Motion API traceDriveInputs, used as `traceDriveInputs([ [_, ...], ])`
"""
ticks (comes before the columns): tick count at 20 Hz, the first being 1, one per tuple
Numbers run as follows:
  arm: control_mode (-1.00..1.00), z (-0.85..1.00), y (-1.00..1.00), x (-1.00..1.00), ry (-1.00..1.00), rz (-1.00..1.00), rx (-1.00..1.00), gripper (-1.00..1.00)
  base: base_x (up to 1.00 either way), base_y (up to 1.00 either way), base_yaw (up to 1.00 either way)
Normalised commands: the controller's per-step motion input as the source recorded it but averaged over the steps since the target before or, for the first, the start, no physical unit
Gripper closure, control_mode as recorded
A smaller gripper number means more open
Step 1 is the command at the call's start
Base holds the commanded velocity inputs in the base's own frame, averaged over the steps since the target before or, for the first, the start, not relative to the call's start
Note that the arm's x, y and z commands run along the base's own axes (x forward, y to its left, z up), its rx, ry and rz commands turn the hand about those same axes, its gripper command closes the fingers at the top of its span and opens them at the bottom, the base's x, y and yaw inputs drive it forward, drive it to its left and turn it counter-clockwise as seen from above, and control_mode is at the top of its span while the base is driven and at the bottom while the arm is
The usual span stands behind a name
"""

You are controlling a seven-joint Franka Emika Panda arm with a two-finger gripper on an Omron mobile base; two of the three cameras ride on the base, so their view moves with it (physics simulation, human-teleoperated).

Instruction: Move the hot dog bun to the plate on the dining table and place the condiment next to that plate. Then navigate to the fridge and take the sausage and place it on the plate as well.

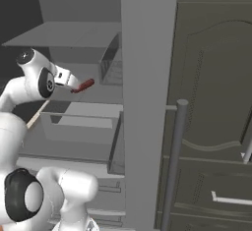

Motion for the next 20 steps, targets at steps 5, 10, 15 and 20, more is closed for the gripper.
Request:
traceDriveInputs([
  [5, -1.0, -0.35, 0.0, 0.68, 0.0, -0.05, -0.04, -1.0, 0.0, 0.0, 0.0],
  [10, -1.0, -0.22, 0.0, 0.76, 0.08, -0.04, -0.02, -1.0, 0.0, 0.0, 0.0],
  [15, -1.0, -0.16, 0.07, 0.83, 0.12, -0.03, 0.0, -1.0, 0.0, 0.0, 0.0],
  [20, -1.0, -0.17, 0.15, 0.67, 0.09, -0.04, -0.01, -1.0, 0.0, 0.0, 0.0],
])
